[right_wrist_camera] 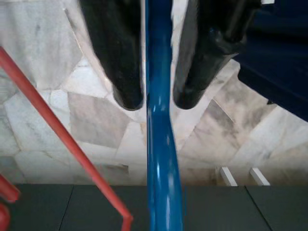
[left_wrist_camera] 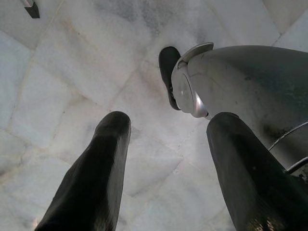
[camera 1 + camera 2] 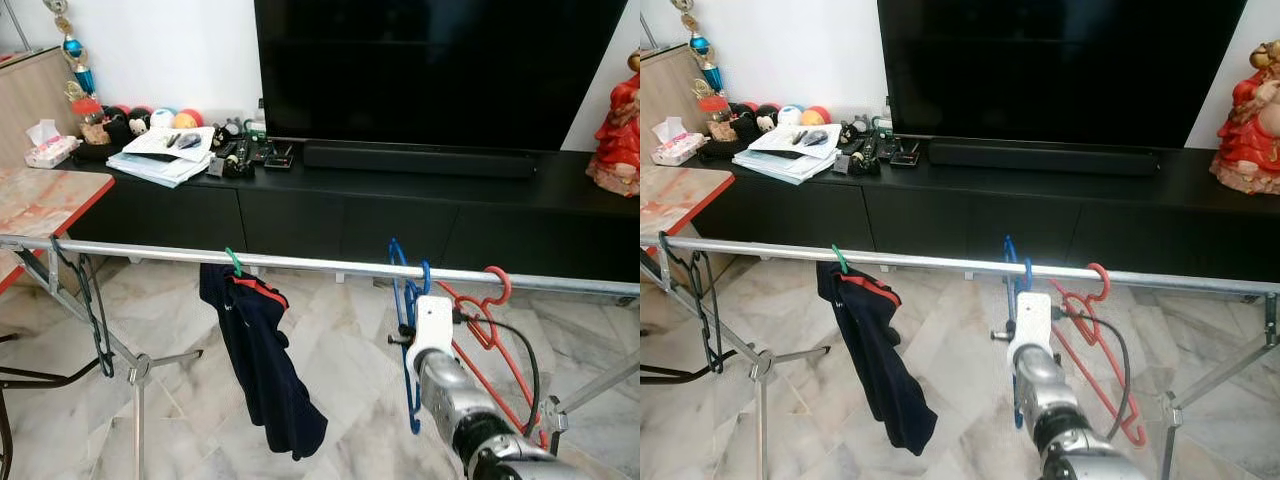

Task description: Hang hanger

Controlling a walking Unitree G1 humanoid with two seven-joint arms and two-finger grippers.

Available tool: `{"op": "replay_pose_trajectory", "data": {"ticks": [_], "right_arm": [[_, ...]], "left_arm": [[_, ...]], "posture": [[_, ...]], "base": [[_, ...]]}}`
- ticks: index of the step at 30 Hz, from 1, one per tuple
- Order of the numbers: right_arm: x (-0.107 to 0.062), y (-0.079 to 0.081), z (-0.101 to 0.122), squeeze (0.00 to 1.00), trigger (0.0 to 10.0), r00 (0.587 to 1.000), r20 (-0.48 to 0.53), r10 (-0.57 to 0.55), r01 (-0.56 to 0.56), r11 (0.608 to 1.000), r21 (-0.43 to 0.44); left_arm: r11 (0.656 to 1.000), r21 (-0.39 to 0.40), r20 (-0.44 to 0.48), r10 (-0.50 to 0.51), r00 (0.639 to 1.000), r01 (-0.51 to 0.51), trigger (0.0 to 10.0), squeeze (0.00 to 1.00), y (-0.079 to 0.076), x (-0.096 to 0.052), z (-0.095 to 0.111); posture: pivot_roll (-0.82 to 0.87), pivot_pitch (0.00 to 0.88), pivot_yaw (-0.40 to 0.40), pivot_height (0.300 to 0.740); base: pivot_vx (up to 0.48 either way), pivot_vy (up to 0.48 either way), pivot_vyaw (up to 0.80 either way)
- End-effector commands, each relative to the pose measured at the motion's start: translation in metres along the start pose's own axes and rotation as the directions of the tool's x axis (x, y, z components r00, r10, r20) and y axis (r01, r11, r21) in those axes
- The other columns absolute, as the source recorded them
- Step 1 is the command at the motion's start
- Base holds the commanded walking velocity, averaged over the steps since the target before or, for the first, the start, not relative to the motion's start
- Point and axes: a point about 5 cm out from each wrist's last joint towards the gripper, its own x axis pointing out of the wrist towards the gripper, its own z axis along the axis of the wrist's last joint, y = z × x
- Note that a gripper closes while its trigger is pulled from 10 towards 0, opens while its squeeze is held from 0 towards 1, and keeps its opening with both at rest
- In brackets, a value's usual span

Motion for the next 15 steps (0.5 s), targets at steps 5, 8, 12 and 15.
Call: {"op": "replay_pose_trajectory", "data": {"ticks": [5, 8, 12, 15], "right_arm": [[-0.001, 0.001, 0.007, 1.0, 10.0, 0.995, 0.096, 0.015, -0.014, 1.0, -0.015], [-0.003, 0.0, 0.008, 1.0, 10.0, 0.989, 0.147, 0.025, -0.02, 0.999, -0.031], [-0.006, -0.003, 0.002, 1.0, 10.0, 0.984, 0.176, 0.019, -0.015, 0.999, -0.028], [-0.013, -0.012, -0.009, 1.0, 10.0, 0.974, 0.227, -0.01, 0.01, 1.0, 0.0]], "left_arm": [[0.999, 0.031, -0.022, 0.005, 1.0, -0.005, 10.0, 0.0, 0.004, -0.001, -0.003], [0.999, 0.034, -0.023, 0.005, 1.0, -0.004, 10.0, 0.0, 0.004, -0.001, -0.004], [0.999, 0.038, -0.026, 0.003, 1.0, -0.002, 10.0, 0.0, 0.004, -0.001, -0.005], [0.999, 0.042, -0.027, 0.002, 1.0, -0.001, 10.0, 0.0, 0.004, -0.002, -0.006]], "posture": [[0.11, 0.006, 0.04, 0.74], [0.11, 0.002, 0.04, 0.74], [0.1, 0.0, 0.041, 0.74], [0.1, 0.0, 0.04, 0.74]], "base": [[0.0, 0.0, 0.0], [0.0, 0.0, 0.0], [0.0, 0.0, 0.0], [0.0, 0.0, 0.0]]}}
